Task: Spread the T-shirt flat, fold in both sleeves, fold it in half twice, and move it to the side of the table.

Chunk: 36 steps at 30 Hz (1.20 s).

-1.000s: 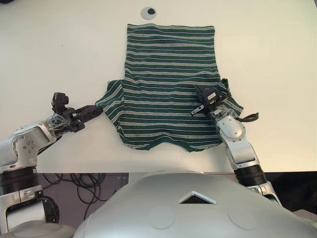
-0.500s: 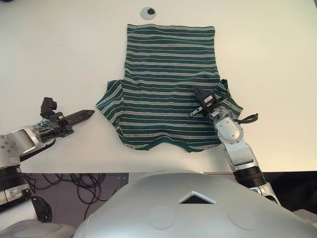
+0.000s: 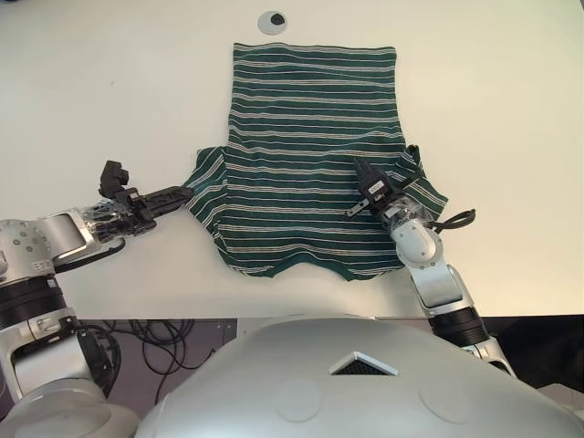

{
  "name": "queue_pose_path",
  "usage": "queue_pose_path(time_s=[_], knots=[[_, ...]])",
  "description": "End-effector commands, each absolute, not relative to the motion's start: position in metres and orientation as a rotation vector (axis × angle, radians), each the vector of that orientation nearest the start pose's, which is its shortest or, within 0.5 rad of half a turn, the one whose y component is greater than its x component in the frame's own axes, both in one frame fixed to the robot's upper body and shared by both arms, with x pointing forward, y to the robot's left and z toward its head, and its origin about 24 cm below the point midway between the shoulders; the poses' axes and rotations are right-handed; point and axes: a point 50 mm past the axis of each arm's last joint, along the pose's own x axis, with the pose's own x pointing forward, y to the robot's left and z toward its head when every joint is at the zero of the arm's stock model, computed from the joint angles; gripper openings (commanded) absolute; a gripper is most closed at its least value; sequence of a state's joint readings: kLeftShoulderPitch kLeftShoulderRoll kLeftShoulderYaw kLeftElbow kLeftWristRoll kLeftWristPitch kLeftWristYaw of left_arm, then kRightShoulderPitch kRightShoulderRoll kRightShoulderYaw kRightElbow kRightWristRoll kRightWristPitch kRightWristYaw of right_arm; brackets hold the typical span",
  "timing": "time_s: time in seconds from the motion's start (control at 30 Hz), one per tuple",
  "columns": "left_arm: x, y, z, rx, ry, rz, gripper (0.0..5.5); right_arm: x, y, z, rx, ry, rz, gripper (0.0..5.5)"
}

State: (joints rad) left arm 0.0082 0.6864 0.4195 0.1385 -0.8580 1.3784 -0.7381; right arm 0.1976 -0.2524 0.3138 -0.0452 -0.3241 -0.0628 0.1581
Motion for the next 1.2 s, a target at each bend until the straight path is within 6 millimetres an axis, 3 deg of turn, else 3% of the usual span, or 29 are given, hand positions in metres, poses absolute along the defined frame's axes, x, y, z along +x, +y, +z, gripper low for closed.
queue_pose_path(time_s=[0.03,0.33,0.47,0.6,0.77,0.93,1.1,1.2], knots=[[0.185,0.292,0.044,-0.824,0.942,-0.424,1.43,0.188,-0.128,-0.011,-0.545,0.197,0.496,0.0],[0.185,0.297,0.041,-0.804,0.894,-0.387,0.01,0.185,-0.13,-0.016,-0.574,0.235,0.507,0.0],[0.18,0.307,0.043,-0.768,0.805,-0.354,0.01,0.179,-0.139,-0.032,-0.602,0.364,0.502,0.0],[0.176,0.307,0.044,-0.586,0.694,-0.366,0.01,0.173,-0.147,-0.045,-0.613,0.472,0.495,0.0],[0.181,0.305,0.057,-0.314,0.589,-0.459,0.01,0.173,-0.148,-0.047,-0.631,0.478,0.504,0.0],[0.182,0.278,0.067,-0.106,0.492,-0.583,0.01,0.181,-0.138,-0.033,-0.617,0.359,0.521,0.0],[0.166,0.235,0.057,0.128,0.485,-0.776,0.01,0.182,-0.137,-0.034,-0.631,0.359,0.532,0.0],[0.164,0.222,0.059,0.233,0.449,-0.839,0.01,0.181,-0.135,-0.035,-0.634,0.362,0.538,0.0]])
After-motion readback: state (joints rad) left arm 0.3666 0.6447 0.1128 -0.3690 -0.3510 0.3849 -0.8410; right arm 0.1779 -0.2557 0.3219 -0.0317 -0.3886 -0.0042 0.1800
